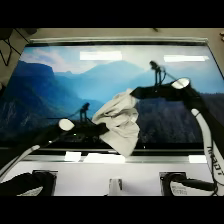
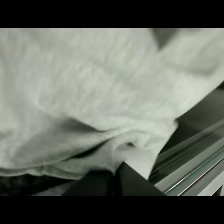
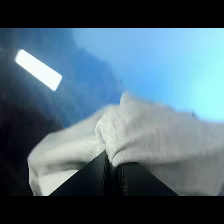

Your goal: Fold the shirts.

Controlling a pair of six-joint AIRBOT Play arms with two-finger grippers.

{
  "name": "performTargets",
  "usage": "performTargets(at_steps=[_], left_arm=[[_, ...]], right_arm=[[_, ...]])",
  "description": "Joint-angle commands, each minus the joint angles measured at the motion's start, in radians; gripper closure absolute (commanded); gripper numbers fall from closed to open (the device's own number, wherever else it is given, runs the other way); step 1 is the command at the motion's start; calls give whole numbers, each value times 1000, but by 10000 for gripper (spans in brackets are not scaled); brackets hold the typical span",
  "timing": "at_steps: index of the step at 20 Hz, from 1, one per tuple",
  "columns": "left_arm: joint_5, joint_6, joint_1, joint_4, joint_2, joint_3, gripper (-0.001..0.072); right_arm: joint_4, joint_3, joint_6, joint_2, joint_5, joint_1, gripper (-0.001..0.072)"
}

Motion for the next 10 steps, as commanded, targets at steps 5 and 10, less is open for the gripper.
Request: performTargets(at_steps=[5, 10], left_arm=[[-18, 2, 583, 31, 543, 289, 679], [-8, 2, 823, 28, 655, 671, 678]], right_arm=[[9, 383, -132, 339, -29, -182, 672], [-96, 403, -155, 574, -53, -186, 671]])
